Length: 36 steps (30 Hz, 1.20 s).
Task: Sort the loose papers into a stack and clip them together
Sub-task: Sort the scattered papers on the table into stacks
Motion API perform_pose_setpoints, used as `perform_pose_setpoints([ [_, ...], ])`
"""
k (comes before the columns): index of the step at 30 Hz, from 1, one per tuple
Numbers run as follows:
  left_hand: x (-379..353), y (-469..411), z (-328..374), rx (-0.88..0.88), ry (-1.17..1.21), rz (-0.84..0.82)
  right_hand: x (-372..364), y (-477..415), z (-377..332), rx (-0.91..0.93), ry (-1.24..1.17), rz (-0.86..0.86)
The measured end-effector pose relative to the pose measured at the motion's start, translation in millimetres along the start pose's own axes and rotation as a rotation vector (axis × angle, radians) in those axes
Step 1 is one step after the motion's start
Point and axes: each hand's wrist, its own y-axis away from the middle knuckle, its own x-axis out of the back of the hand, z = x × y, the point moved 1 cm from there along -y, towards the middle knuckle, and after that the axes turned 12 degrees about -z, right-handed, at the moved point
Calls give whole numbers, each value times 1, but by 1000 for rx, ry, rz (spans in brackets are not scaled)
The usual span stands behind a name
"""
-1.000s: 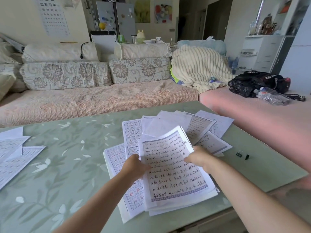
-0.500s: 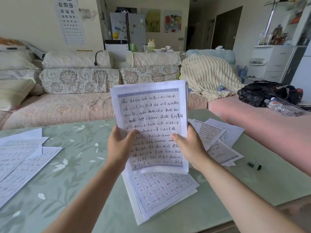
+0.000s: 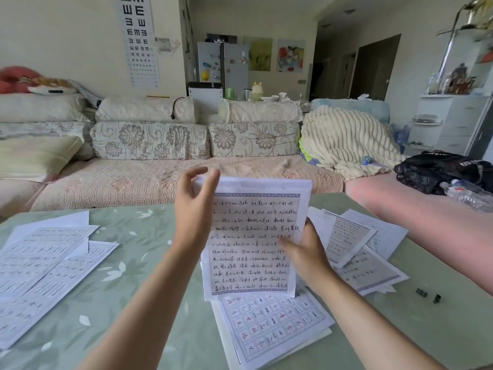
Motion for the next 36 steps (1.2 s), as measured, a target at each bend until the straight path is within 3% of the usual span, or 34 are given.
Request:
perform_pose_setpoints([
  [11,0,-33,1,72,53,121,-1,-6,7,-17,-6,22],
  [15,8,-13,-16,-14,-22,16,-1,-7,8,-24,-20,40],
  [19,14,24,-63,200,-50,-195,-1,-4,10,-51,-28,38],
  [31,53,44,-85,314,-456,-165,-43,-9,5,-129,111,1],
  [36,118,39,-86,572,-680,-169,-108,-24,1,-331,209,-192],
])
